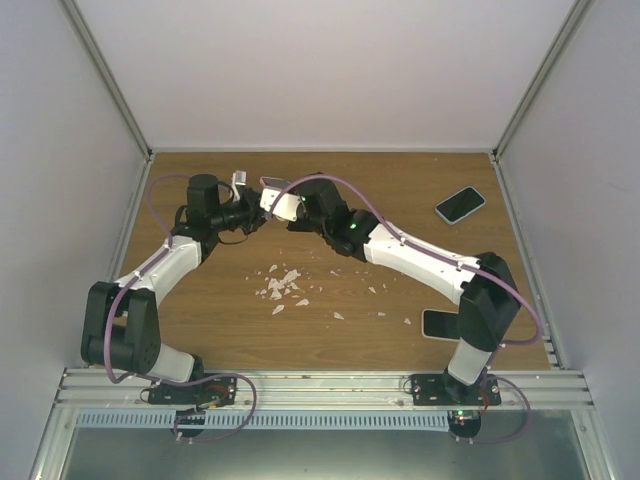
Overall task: Take the phone out of the phone case
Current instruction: Remove the phone case from the phone.
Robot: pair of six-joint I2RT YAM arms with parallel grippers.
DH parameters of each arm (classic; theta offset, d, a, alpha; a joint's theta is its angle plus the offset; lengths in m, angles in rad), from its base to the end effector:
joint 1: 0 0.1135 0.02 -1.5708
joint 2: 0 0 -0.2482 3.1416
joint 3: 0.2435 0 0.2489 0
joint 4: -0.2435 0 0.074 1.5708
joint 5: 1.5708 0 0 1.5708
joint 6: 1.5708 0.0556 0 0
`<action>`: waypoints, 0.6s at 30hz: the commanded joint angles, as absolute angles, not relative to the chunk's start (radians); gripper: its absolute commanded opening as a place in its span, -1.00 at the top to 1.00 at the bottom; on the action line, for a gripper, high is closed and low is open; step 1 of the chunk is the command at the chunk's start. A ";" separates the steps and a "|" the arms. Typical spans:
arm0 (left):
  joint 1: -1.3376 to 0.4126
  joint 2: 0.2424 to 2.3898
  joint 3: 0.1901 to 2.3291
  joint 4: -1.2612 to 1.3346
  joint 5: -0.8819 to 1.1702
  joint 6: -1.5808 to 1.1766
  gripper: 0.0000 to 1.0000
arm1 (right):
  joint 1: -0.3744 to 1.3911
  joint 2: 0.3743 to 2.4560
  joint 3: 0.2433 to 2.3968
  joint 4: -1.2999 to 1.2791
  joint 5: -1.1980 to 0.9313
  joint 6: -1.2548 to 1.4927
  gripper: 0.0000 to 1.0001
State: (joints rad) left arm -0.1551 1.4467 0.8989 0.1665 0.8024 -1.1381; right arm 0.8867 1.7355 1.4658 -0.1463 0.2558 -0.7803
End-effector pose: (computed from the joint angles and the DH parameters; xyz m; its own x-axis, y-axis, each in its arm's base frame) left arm 0.3211 -0.0907 0.2433 -0.8502 -0.5056 -0.1463 -0.0123 0.2969 -0.9548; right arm 0.2804 0.3216 0.3002 0.2431 -0.7789 -0.5782 -0.6086 0.3417 -0.7162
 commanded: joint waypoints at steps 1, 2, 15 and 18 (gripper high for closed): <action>-0.136 1.442 0.917 0.111 0.744 -1.043 1.00 | 0.853 1.709 1.554 -0.135 0.281 -0.718 0.99; -0.133 1.442 0.915 0.108 0.738 -1.038 1.00 | 0.853 1.708 1.563 -0.143 0.278 -0.713 0.99; -0.090 1.460 0.912 0.038 0.642 -0.963 1.00 | 0.833 1.698 1.689 -0.304 0.168 -0.609 0.99; -0.090 1.468 0.912 0.041 0.647 -0.938 1.00 | 0.817 1.687 1.689 -0.315 0.163 -0.598 0.99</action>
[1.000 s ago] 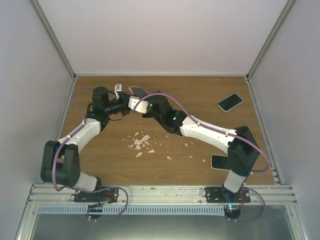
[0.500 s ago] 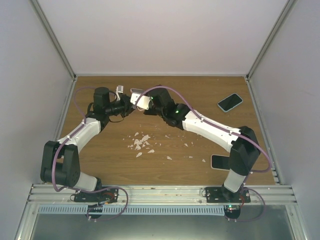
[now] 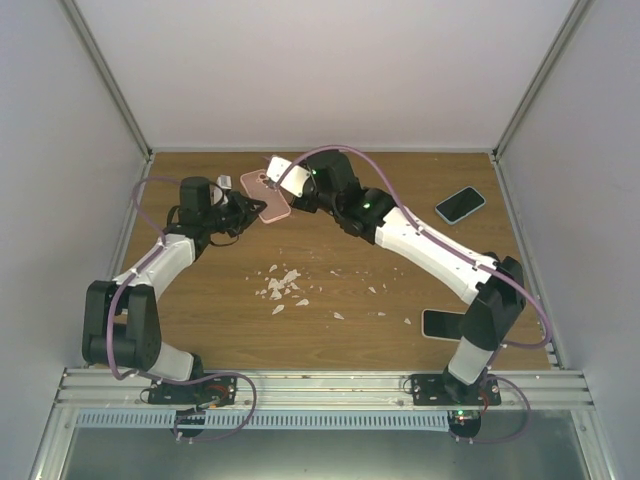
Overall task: Take the phone out of the phone case
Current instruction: Remove the phone case from the phone, then place the phone case at the center of the board.
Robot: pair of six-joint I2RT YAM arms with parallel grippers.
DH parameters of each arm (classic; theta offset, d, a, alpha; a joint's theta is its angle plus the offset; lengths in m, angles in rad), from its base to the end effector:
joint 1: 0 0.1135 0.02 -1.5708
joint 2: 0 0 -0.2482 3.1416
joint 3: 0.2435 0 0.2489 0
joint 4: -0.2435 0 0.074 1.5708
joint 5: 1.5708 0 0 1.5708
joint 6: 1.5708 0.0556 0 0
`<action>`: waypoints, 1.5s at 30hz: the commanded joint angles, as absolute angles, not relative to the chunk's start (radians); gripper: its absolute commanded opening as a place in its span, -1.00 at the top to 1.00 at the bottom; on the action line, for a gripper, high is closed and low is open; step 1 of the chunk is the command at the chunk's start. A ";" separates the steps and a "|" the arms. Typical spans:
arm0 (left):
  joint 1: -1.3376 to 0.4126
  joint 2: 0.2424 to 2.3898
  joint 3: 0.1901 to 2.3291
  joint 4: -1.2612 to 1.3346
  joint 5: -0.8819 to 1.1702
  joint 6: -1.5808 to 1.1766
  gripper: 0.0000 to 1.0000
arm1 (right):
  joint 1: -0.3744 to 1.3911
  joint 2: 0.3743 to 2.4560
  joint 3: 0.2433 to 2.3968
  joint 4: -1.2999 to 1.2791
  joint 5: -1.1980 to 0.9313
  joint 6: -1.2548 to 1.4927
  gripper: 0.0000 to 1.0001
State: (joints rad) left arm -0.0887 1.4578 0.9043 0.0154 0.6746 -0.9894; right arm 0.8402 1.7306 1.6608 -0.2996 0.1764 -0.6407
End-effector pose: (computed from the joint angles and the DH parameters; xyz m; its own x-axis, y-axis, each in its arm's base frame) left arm 0.3255 -0.0638 0.2240 -0.7846 -0.5854 -0.2041 -0.0952 0.4391 -0.8934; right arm 0.2907 0.3098 0.3551 0.1798 -0.6811 -0.7097 -0.6443 0.4636 -0.6082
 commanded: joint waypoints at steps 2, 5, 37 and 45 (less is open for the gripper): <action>-0.092 1.477 0.910 0.046 0.666 -0.919 1.00 | 0.803 1.678 1.688 -0.324 0.158 -0.588 0.99; -0.101 1.493 0.905 0.047 0.687 -0.871 1.00 | 0.772 1.656 1.673 -0.333 0.150 -0.569 0.99; -0.279 1.841 0.980 -0.045 0.737 -0.600 1.00 | 0.689 1.599 1.581 -0.325 0.144 -0.545 0.99; -0.278 1.878 0.997 -0.104 0.645 -0.567 1.00 | 0.689 1.607 1.585 -0.327 0.143 -0.545 0.99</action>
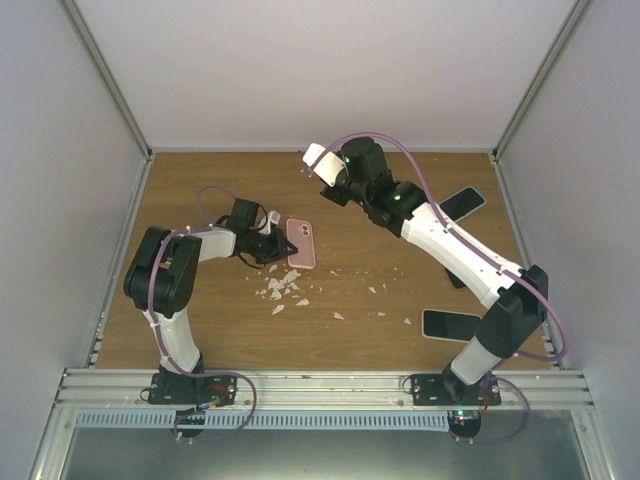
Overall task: Take the phone out of the phone case
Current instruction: Place the phone case at the center of the board.
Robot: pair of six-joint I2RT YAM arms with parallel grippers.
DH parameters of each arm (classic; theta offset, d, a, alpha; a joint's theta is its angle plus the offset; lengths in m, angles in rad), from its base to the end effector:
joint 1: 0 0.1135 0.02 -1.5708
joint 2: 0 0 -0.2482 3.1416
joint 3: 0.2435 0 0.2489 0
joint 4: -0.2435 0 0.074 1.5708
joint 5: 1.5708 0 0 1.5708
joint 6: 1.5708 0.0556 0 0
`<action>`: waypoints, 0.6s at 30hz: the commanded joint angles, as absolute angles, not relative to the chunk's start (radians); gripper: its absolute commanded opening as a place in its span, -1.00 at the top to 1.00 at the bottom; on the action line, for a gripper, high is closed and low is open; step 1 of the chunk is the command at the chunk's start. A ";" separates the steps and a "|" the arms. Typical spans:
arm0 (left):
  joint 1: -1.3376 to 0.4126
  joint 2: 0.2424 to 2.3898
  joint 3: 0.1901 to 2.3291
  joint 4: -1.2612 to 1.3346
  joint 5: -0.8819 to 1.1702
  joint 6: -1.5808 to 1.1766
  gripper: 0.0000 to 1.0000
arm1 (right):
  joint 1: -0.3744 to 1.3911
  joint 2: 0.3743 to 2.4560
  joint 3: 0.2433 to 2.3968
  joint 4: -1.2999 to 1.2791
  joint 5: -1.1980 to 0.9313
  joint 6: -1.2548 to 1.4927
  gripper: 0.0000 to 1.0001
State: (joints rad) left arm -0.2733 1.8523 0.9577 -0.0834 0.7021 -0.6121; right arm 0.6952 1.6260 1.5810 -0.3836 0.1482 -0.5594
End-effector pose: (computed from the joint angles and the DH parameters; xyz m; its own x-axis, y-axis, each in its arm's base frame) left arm 0.3292 -0.1296 0.1045 -0.9716 -0.1832 -0.1495 -0.0059 0.6506 -0.7594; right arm 0.3086 0.2467 0.3568 0.0110 -0.6743 -0.7383 -0.6189 0.5754 -0.5347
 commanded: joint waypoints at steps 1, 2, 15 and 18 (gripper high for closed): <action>-0.278 1.884 1.005 -0.119 0.631 -0.560 1.00 | 0.688 1.608 1.585 -0.326 0.143 -0.545 0.99; -0.278 1.889 1.009 -0.131 0.624 -0.554 1.00 | 0.689 1.606 1.585 -0.326 0.143 -0.546 0.99; -0.276 1.821 0.950 -0.129 0.529 -0.550 0.01 | 0.688 1.608 1.591 -0.322 0.150 -0.558 0.99; -0.272 1.791 0.940 -0.130 0.503 -0.548 -0.22 | 0.689 1.604 1.585 -0.318 0.152 -0.563 0.99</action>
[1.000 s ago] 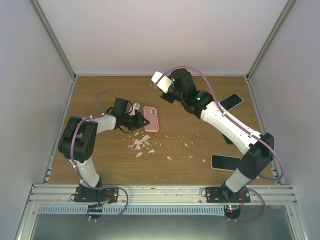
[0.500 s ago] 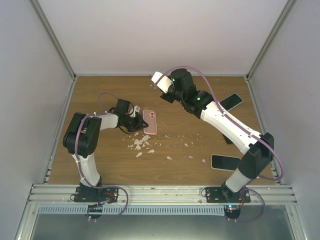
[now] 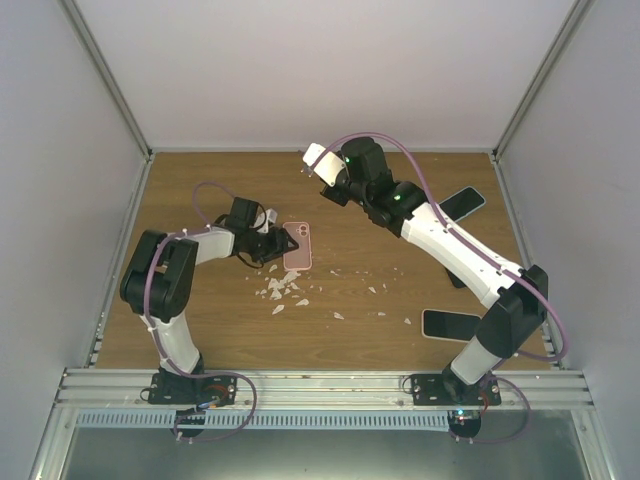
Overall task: Take the phone out of the phone case
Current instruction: Place the phone case at the center of the board.
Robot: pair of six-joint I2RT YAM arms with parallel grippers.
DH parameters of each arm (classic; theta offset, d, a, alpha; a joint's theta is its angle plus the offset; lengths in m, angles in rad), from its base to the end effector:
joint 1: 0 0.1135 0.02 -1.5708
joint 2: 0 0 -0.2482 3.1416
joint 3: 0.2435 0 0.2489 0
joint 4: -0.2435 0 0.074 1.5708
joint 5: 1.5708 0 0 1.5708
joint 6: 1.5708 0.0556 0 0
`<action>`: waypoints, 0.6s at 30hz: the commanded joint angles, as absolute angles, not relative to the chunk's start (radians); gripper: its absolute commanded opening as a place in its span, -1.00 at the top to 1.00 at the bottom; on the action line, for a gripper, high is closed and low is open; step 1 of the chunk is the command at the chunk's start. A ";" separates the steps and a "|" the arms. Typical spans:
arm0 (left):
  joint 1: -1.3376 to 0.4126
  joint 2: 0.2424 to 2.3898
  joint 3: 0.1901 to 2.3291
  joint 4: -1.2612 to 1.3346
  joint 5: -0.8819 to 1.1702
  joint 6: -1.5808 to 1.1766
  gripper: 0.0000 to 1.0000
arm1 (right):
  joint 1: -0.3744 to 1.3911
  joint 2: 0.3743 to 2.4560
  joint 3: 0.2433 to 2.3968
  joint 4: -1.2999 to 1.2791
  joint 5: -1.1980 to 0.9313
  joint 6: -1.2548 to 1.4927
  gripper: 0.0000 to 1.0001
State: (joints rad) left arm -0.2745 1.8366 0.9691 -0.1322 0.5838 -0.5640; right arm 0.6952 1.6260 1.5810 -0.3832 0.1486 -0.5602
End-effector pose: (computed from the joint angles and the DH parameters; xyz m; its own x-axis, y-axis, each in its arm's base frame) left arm 0.3308 -0.1250 0.1063 -0.9586 -0.1934 -0.2089 0.0006 0.7324 -0.6809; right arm 0.3086 0.2467 0.3568 0.0115 -0.6747 -0.7380 -0.6185 0.5751 -0.5355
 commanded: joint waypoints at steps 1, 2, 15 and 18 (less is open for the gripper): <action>-0.270 1.780 0.938 -0.129 0.498 -0.548 -0.26 | 0.689 1.602 1.585 -0.316 0.154 -0.564 0.99; -0.266 1.771 0.937 -0.128 0.496 -0.547 -0.31 | 0.688 1.603 1.584 -0.313 0.158 -0.567 0.99; -0.200 1.551 0.920 -0.069 0.526 -0.561 -0.60 | 0.694 1.608 1.579 -0.258 0.207 -0.615 0.99; -0.171 1.500 0.939 -0.061 0.554 -0.562 -0.62 | 0.720 1.609 1.547 -0.206 0.259 -0.669 0.99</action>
State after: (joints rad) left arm -0.2066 1.5730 0.9066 -0.1272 0.5262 -0.5682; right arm 0.6983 1.6260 1.5757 -0.3374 0.1864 -0.6018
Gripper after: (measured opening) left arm 0.806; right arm 0.077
